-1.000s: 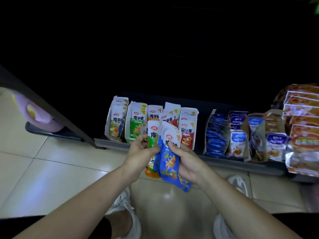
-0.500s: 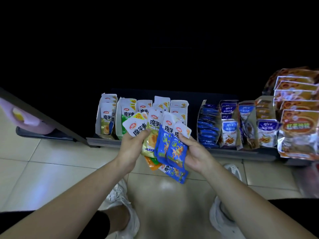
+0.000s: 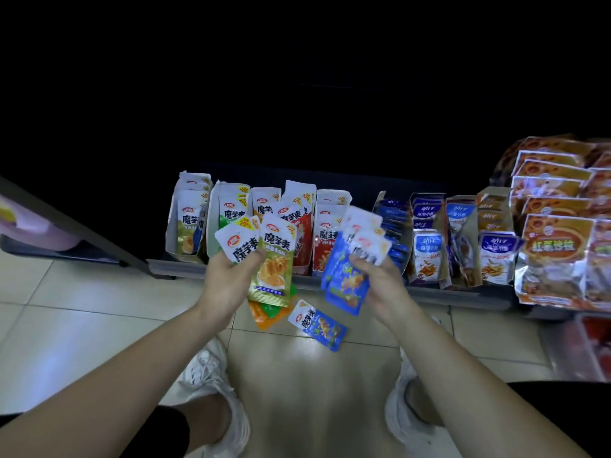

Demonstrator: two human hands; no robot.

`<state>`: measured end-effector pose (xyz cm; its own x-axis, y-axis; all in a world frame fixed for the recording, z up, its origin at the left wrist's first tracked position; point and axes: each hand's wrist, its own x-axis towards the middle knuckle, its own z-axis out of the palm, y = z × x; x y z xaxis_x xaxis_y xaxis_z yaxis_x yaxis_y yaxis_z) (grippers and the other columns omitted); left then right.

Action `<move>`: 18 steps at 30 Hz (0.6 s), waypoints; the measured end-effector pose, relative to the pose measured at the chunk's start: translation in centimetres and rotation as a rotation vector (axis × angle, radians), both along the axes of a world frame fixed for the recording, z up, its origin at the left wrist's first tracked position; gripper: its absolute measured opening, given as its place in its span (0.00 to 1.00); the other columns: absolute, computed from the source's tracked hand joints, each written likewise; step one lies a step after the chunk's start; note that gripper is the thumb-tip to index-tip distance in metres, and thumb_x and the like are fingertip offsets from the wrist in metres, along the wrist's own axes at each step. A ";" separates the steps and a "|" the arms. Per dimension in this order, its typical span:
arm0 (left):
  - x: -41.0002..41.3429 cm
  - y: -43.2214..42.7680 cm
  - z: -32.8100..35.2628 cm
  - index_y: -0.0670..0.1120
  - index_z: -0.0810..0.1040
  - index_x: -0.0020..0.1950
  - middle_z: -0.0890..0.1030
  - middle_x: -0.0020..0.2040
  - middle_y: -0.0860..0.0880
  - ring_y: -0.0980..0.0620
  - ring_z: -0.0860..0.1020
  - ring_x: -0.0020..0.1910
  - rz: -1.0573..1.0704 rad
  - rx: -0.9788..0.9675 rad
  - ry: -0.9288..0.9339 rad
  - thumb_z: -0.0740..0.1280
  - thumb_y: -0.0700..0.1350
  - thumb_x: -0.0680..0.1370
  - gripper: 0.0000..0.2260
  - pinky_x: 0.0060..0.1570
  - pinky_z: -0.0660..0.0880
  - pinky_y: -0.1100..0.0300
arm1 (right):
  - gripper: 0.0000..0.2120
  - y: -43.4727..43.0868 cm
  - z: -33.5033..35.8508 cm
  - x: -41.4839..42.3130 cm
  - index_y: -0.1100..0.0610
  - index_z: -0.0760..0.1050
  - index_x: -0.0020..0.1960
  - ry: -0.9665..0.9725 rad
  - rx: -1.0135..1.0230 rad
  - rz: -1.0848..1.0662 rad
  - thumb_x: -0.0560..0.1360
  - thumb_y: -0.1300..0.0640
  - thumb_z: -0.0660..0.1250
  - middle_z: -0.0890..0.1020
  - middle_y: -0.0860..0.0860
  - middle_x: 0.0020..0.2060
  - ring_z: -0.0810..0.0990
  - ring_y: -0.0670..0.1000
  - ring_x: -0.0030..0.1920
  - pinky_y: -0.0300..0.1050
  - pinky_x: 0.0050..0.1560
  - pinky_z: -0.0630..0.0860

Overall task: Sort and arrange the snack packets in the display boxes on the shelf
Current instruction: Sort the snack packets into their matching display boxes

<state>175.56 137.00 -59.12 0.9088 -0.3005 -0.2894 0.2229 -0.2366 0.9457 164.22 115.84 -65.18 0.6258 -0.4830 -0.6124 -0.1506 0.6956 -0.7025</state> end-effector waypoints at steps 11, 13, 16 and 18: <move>0.5 1.7 -1.3 0.49 0.83 0.51 0.87 0.49 0.54 0.53 0.84 0.51 -0.018 0.055 0.050 0.69 0.41 0.81 0.04 0.52 0.78 0.53 | 0.12 -0.6 -3.3 7.8 0.48 0.72 0.63 0.076 -0.674 -0.007 0.81 0.58 0.65 0.83 0.49 0.53 0.85 0.53 0.51 0.52 0.46 0.84; 0.6 1.6 -1.3 0.49 0.83 0.53 0.87 0.50 0.54 0.52 0.84 0.52 -0.017 0.045 0.056 0.69 0.41 0.81 0.04 0.53 0.78 0.52 | 0.15 0.1 -4.5 7.9 0.52 0.71 0.67 0.100 -0.737 0.024 0.81 0.59 0.64 0.81 0.48 0.54 0.83 0.52 0.53 0.42 0.48 0.82; 0.7 1.5 -1.2 0.49 0.82 0.54 0.87 0.50 0.54 0.53 0.84 0.52 -0.021 0.037 0.050 0.68 0.41 0.81 0.05 0.50 0.77 0.55 | 0.15 -0.2 -4.9 7.8 0.57 0.72 0.68 0.149 -0.806 -0.062 0.81 0.59 0.65 0.81 0.49 0.55 0.81 0.51 0.55 0.48 0.55 0.80; 0.6 1.5 -1.2 0.50 0.82 0.53 0.87 0.49 0.55 0.54 0.84 0.51 -0.025 0.039 0.049 0.68 0.41 0.81 0.05 0.50 0.78 0.55 | 0.16 -0.6 -4.6 7.8 0.59 0.73 0.67 0.157 -0.786 -0.154 0.81 0.60 0.65 0.82 0.50 0.55 0.81 0.49 0.54 0.44 0.55 0.78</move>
<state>176.16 138.49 -60.36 0.8858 -0.3102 -0.3450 0.2620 -0.2793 0.9238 172.02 115.20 -69.75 0.4522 -0.8817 -0.1344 -0.2309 0.0298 -0.9725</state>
